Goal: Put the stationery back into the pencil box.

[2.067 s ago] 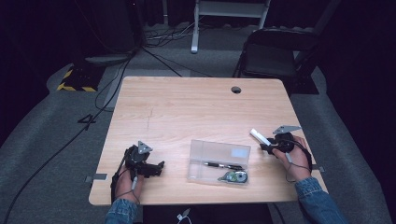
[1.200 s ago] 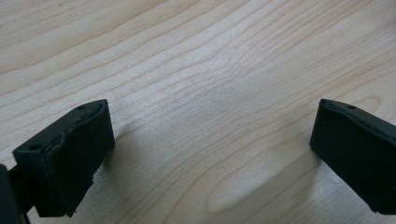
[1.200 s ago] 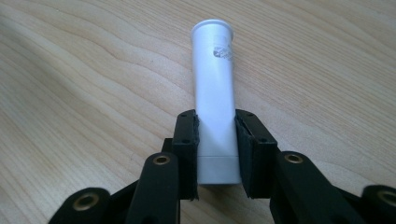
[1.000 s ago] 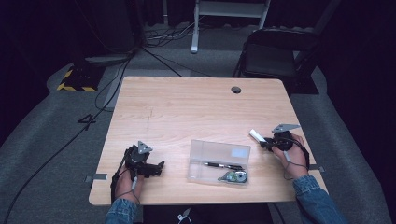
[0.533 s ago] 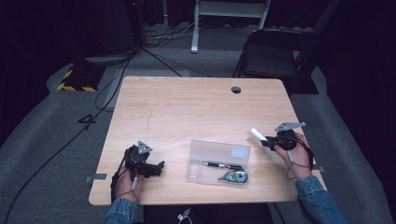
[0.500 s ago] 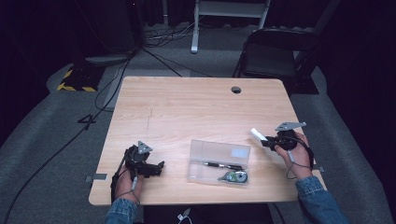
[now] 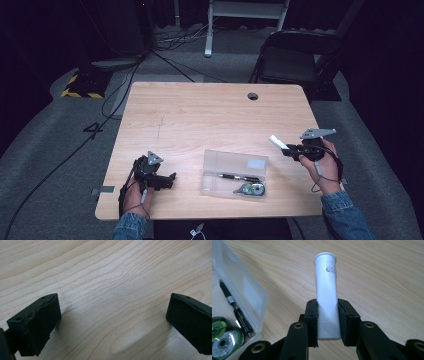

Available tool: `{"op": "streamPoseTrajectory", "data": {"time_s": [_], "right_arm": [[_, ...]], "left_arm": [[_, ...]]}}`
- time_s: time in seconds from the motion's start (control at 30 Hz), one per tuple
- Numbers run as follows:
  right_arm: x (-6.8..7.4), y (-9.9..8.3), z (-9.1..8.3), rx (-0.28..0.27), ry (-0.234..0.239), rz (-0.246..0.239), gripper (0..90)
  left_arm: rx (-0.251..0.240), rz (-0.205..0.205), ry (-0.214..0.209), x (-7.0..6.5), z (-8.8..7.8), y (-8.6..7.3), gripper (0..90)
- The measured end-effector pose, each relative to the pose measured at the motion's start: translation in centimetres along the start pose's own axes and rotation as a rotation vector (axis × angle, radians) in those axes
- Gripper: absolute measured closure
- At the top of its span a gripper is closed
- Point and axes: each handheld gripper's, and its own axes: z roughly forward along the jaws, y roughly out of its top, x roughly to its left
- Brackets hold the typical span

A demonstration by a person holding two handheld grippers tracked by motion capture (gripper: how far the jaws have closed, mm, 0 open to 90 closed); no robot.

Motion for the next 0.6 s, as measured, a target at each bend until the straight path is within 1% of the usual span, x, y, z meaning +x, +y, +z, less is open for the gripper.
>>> {"op": "streamPoseTrajectory", "data": {"time_s": [0.07, 0.2, 0.23, 0.3, 0.47, 0.5, 0.53, 0.6], "right_arm": [[0.2, 0.1, -0.2, -0.004, 0.002, -0.006, 71.4], [1.1, 0.8, -0.7, -0.013, 0.025, -0.024, 71.4], [1.5, 1.1, -1.0, -0.019, 0.035, -0.037, 71.4], [1.8, 1.3, -1.2, -0.022, 0.041, -0.042, 71.4], [3.3, 2.4, -1.7, -0.033, 0.078, -0.083, 71.4], [3.5, 2.6, -1.8, -0.034, 0.083, -0.092, 71.4], [3.8, 2.7, -1.8, -0.034, 0.089, -0.099, 71.4], [4.3, 3.0, -1.8, -0.033, 0.102, -0.115, 71.4]], "left_arm": [[0.0, 0.0, 0.0, 0.0, 0.0, 0.0, 0.0], [0.0, 0.0, 0.0, 0.0, 0.0, 0.0, 0.0], [0.0, 0.0, 0.0, 0.0, 0.0, 0.0, 0.1], [0.0, -0.003, 0.0, 0.0, 0.0, 0.0, 0.1], [0.001, -0.006, 0.009, -0.1, -0.1, -0.1, 0.1], [-0.001, -0.017, 0.009, -0.2, -0.1, -0.1, 0.1], [0.001, -0.012, 0.01, -0.2, -0.1, -0.1, 0.1], [0.001, -0.016, 0.012, -0.2, -0.1, -0.2, 0.1]]}}
